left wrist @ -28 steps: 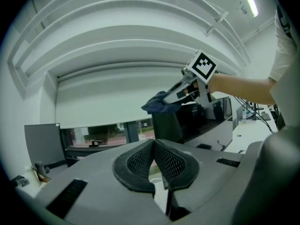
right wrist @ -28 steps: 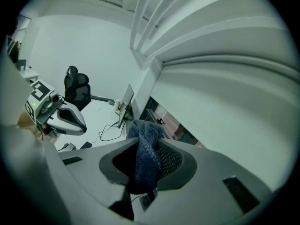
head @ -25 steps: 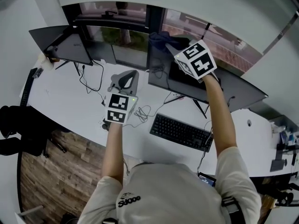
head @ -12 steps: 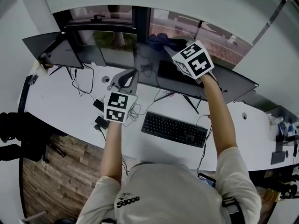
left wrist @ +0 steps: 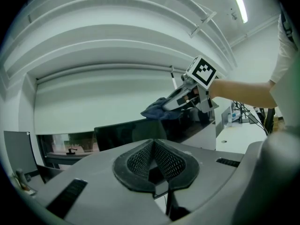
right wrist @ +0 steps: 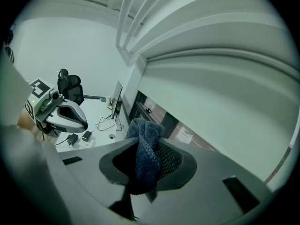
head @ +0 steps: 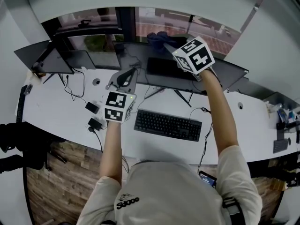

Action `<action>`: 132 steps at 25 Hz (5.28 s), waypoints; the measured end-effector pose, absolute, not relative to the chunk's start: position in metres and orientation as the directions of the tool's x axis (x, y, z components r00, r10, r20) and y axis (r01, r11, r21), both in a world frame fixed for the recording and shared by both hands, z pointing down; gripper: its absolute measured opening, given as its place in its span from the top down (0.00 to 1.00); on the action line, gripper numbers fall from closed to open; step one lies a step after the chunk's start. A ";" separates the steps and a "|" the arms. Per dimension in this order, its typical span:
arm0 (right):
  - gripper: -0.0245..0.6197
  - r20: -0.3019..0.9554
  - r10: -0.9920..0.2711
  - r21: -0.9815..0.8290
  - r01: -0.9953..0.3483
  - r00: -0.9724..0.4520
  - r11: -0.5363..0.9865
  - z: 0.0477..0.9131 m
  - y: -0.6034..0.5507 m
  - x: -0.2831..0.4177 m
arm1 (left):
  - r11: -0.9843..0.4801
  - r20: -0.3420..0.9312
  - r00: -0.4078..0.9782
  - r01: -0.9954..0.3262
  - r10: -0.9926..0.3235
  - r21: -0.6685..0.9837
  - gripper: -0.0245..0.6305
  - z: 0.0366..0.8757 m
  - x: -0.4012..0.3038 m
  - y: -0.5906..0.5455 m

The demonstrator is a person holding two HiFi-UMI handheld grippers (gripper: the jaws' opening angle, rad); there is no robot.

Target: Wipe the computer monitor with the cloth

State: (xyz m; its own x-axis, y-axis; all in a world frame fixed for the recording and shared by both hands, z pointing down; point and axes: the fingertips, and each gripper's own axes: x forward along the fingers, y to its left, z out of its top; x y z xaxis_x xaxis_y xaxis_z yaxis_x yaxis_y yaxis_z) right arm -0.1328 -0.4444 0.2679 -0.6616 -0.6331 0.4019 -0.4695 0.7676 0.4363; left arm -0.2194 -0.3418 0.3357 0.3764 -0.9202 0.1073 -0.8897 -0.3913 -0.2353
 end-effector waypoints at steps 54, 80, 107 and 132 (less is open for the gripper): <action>0.83 0.279 -0.845 0.410 -0.739 -0.456 0.534 0.274 -0.432 0.233 | -0.520 0.144 0.501 -0.799 -0.853 -0.303 0.93 0.336 0.051 -0.327; 0.84 0.140 -0.880 0.020 -0.887 -0.454 0.461 0.345 -0.430 0.312 | -0.471 0.224 0.424 -0.849 -0.878 -0.238 0.93 0.378 0.061 -0.296; 0.84 0.368 -0.848 -0.114 -0.923 -0.382 0.367 0.545 -0.449 0.306 | -0.457 0.258 0.403 -0.866 -0.878 -0.202 0.93 0.419 0.013 -0.330; 0.84 0.499 -0.789 -0.469 -0.877 -0.358 0.101 0.703 -0.460 0.282 | -0.456 0.284 0.403 -0.877 -0.870 -0.153 0.93 0.476 -0.051 -0.339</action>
